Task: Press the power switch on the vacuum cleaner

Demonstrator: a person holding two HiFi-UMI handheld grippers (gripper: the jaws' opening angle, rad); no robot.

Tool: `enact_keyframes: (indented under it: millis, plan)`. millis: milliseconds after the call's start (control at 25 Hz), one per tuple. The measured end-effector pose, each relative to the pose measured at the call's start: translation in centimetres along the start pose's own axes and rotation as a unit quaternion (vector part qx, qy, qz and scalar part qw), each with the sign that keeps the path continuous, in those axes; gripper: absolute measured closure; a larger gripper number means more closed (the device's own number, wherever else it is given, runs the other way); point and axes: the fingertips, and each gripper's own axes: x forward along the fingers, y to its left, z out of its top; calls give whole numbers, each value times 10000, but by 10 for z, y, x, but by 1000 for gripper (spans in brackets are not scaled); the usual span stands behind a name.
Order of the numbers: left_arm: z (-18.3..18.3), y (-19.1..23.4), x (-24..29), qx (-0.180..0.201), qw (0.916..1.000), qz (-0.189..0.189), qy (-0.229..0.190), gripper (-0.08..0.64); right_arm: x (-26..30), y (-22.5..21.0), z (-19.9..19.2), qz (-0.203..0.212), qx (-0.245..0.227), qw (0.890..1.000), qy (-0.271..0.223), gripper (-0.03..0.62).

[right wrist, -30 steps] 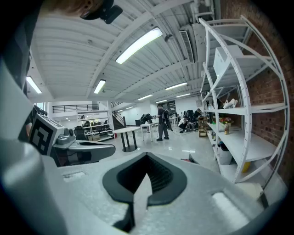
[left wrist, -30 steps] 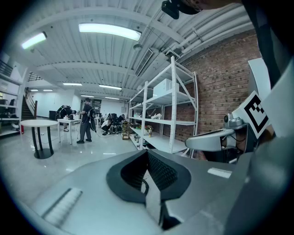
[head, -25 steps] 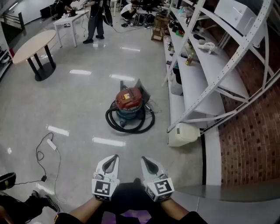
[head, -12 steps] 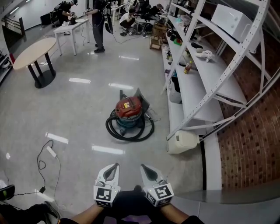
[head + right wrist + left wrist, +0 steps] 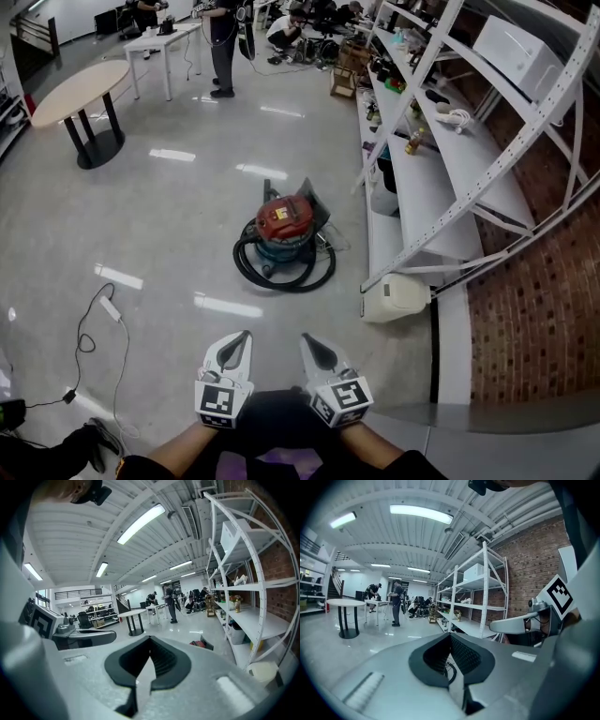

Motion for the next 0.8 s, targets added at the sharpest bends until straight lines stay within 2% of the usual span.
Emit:
enact_keyframes:
  millis: [120,280,400,800]
  plan:
    - [-2,18,-2,-65,10000,-1,-43,545,13,9,2,-43,-21,10000,-28,600]
    - [4,41,-7,76,9999,33,-88,543,29,24,5,-43,-8,10000,-11,600]
    - [6,55,-12,-28,9999,16,-101,543,41,34,5,-33,-52,10000,26,600]
    - [8,107,-5,-99,9995,304,-31,544,88,43,15,105,-24,9998,144,600]
